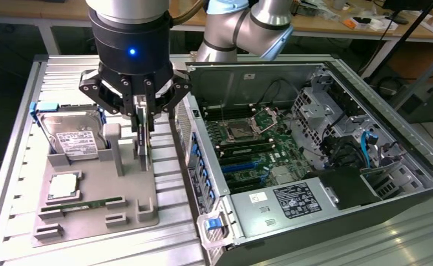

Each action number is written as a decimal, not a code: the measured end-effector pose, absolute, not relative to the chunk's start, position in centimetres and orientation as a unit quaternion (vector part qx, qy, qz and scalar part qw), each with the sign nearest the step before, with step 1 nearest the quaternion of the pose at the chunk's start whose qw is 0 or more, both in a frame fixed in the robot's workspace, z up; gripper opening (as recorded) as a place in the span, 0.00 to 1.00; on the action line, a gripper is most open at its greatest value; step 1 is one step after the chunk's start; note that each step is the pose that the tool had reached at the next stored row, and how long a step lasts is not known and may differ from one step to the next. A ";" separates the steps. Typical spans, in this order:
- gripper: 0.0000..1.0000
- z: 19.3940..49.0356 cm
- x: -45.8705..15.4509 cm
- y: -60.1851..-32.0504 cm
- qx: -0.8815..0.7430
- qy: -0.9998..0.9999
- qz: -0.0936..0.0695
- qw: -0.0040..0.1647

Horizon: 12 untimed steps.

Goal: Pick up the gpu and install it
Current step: 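Pick up the gpu and move the gpu toward the slot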

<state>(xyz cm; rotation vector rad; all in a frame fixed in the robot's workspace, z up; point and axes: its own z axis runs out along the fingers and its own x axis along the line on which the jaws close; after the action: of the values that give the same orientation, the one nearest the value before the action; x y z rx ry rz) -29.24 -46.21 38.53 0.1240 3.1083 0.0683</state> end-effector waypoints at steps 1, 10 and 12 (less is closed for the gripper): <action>0.27 38.5 -29.2 -46.2 0.040 0.999 0.022 0.015; 0.27 38.5 -28.4 -46.2 0.040 0.999 0.022 0.015; 0.27 38.5 -28.3 -46.2 0.040 0.999 0.022 0.015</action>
<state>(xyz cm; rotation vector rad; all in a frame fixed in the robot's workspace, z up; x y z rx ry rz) -28.28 -46.21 38.51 0.1242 3.1081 0.0686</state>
